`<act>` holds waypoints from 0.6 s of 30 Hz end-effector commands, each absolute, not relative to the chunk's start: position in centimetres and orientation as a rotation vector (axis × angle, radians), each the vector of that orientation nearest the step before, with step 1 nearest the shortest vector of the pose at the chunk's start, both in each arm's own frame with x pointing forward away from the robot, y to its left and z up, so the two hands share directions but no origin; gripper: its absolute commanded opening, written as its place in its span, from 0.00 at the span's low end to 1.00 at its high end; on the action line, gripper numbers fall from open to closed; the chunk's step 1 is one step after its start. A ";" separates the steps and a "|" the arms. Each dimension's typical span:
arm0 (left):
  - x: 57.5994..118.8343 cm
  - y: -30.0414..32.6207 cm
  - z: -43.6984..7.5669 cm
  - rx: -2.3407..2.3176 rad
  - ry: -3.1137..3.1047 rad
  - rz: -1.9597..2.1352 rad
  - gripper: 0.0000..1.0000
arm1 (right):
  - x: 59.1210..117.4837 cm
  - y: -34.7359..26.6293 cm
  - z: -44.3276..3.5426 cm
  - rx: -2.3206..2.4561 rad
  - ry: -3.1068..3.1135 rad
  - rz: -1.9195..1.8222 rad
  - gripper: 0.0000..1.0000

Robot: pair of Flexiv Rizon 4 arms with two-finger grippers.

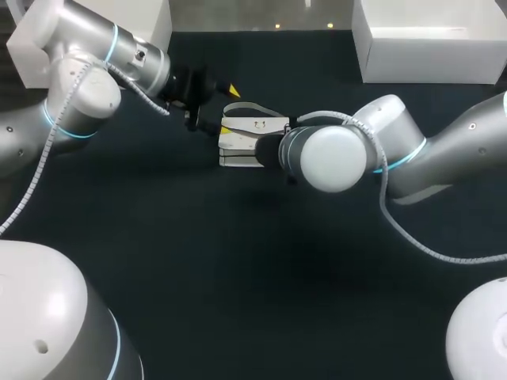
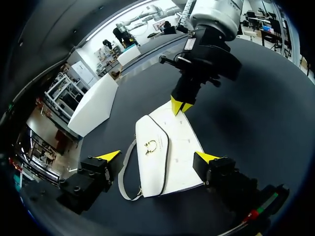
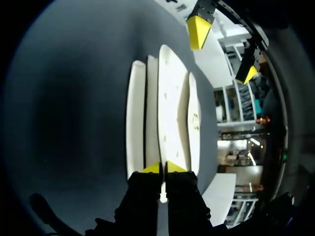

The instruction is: Pick up the bag, open it, inspect its contents, close it, and place it on the opposite side

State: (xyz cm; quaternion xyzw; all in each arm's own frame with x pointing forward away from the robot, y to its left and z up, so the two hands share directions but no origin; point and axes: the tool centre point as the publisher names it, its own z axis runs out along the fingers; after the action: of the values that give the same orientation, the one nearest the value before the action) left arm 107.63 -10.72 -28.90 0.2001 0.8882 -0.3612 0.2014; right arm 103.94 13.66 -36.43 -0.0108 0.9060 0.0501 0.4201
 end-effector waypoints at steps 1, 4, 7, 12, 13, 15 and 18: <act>107.0 -11.1 -29.2 0.572 2.445 -0.985 1.00 | 103.8 13.6 -36.8 -0.029 2.257 0.132 0.00; 107.0 -11.5 -29.5 0.602 2.424 -0.967 1.00 | 103.8 13.6 -36.8 -0.029 2.257 0.132 0.00; 107.0 -12.0 -29.9 0.644 2.409 -0.940 1.00 | 103.8 13.6 -36.8 -0.029 2.257 0.132 0.00; 107.2 -12.6 -30.5 0.734 2.419 -0.903 0.49 | 103.8 13.6 -36.8 -0.029 2.257 0.132 0.00; 107.4 -12.7 -30.6 0.747 2.425 -0.892 0.50 | 103.8 13.6 -36.8 -0.029 2.257 0.132 0.00; 107.5 -12.7 -30.9 0.762 2.436 -0.877 0.53 | 103.8 13.6 -36.8 -0.029 2.257 0.132 0.00; 107.8 -12.7 -31.2 0.781 2.449 -0.864 0.53 | 103.8 13.6 -36.8 -0.029 2.257 0.132 0.00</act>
State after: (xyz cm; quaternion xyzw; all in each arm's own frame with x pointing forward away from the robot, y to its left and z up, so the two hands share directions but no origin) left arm 106.84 -12.41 -31.07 0.2776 0.8803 -0.3131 0.2237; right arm 103.92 13.68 -36.42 -0.0107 0.9059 0.0495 0.4205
